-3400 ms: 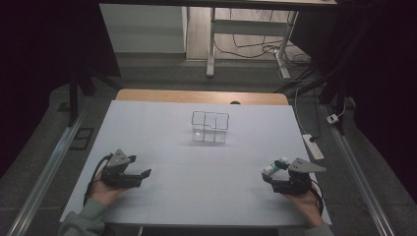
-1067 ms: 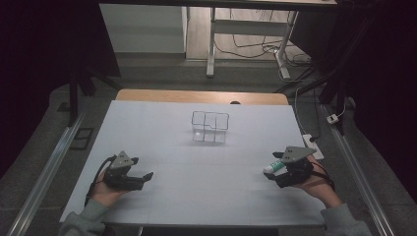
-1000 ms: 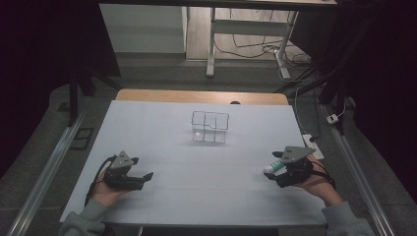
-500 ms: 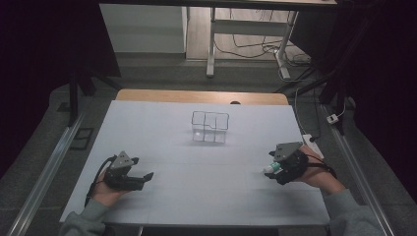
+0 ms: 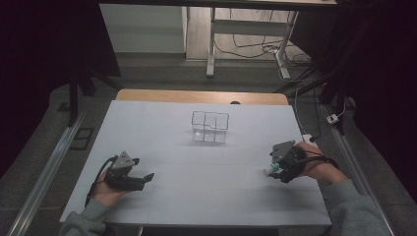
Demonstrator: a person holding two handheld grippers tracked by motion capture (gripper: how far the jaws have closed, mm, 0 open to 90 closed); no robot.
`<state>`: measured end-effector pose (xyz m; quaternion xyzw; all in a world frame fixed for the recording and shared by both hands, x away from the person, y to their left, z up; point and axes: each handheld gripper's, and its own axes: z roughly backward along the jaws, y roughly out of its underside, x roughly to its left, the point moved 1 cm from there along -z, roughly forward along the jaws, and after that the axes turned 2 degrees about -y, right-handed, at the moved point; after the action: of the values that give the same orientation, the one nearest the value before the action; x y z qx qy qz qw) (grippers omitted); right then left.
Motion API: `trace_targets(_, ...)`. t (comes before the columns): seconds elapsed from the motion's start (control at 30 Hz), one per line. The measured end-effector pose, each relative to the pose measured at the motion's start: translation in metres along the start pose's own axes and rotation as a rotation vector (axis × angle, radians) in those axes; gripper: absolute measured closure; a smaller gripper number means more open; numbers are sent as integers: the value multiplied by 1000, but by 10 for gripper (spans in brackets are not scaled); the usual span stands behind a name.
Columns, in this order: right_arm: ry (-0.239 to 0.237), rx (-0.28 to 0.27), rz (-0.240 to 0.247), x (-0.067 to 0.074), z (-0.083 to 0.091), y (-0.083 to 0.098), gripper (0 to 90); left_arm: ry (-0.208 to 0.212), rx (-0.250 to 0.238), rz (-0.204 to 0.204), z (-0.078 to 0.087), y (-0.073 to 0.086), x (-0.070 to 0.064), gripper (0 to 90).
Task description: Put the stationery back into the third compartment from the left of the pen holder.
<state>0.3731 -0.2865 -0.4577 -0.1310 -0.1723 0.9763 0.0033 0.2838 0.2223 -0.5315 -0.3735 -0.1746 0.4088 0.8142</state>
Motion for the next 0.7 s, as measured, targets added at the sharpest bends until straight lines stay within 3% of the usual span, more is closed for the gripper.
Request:
trace_targets(0.13,-17,42,17,-4,-5,2,275,0,1,2,0,0,0,180)
trace_targets(0.37,-31,63,12,-7,-9,4,287,2,6,3,-1,1,1,180)
trace_targets(0.4,-35,64,45,-10,-11,4,289,2,7,3,-1,1,1,179)
trace_targets(0.47,-50,95,40,-8,-14,4,294,3,8,3,-1,1,1,179)
trace_targets(0.7,-71,107,49,-8,-20,3,325,10,11,1,-2,1,1,179)
